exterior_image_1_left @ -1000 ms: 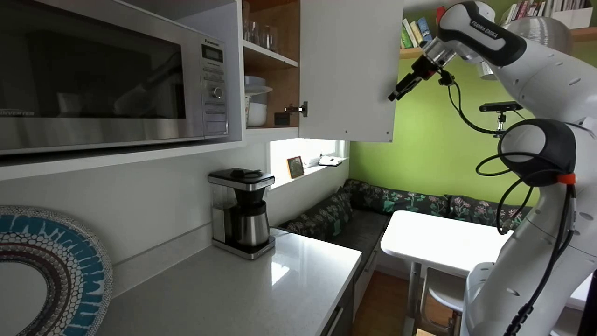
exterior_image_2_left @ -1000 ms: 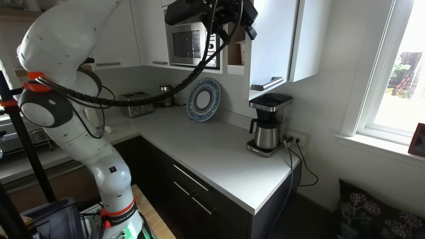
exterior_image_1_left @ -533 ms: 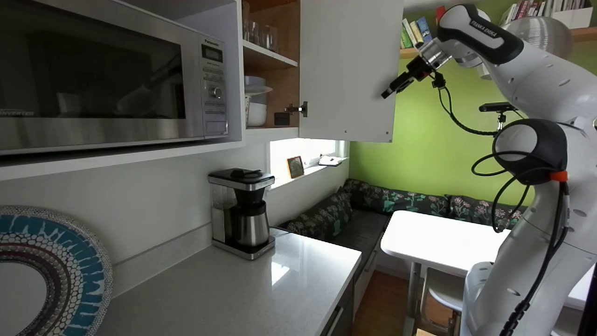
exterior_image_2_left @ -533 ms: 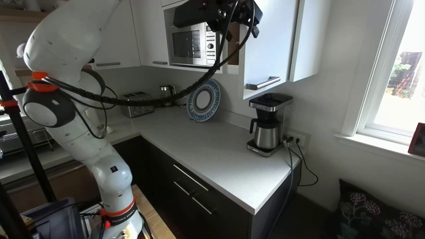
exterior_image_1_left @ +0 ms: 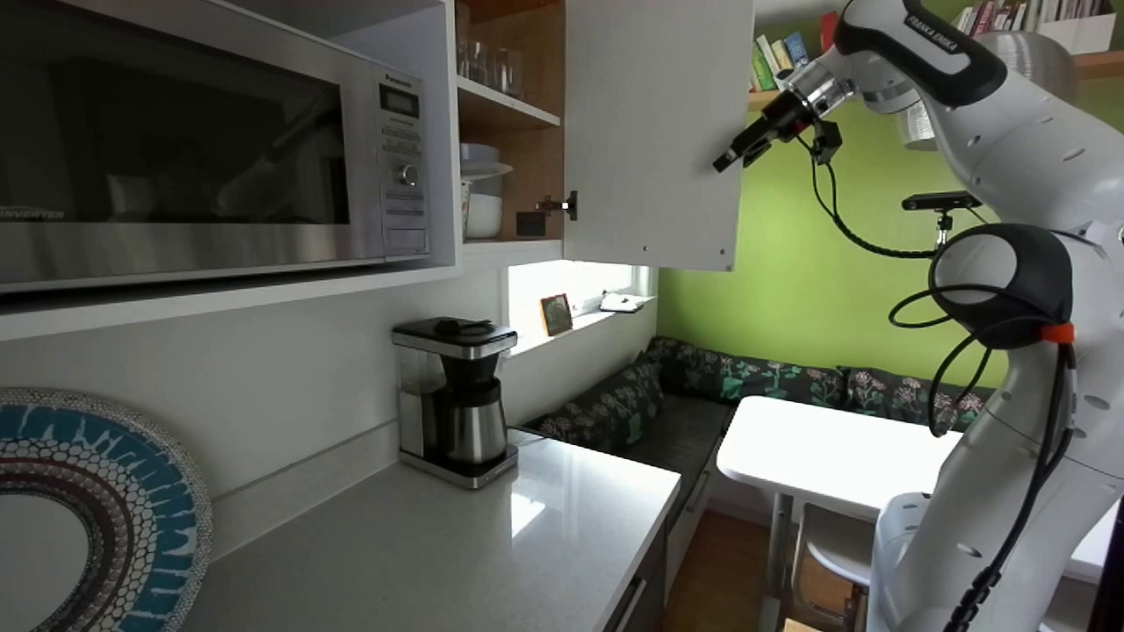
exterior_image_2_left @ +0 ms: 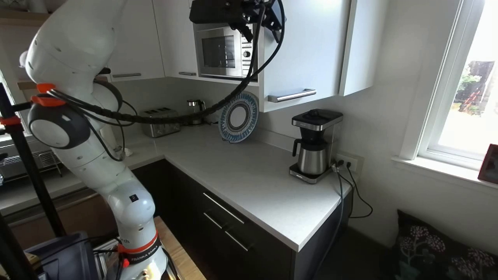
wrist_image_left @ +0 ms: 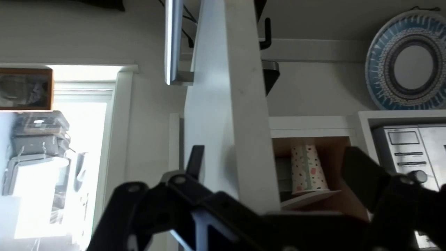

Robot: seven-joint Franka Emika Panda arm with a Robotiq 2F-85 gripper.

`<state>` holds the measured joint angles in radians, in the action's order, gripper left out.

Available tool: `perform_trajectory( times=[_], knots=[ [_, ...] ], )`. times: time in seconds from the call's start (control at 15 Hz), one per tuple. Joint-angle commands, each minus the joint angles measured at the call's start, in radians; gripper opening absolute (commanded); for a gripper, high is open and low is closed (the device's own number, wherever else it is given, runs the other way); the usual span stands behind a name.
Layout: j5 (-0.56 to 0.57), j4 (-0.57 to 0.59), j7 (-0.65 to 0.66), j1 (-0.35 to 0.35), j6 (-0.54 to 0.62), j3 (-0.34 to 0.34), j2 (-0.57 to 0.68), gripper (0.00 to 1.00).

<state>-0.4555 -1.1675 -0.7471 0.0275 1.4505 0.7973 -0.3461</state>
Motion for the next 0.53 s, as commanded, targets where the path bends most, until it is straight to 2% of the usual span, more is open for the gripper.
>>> perform_trajectory(
  times=[0.0, 0.27, 0.47],
  knots=[
    [-0.042, 0.05, 0.091, 0.027, -0.067, -0.027, 0.012, 1.0],
    [-0.063, 0.072, 0.234, 0.024, -0.125, -0.088, 0.016, 1.0],
    [-0.067, 0.063, 0.333, 0.019, -0.127, -0.154, 0.005, 1.0]
  ],
)
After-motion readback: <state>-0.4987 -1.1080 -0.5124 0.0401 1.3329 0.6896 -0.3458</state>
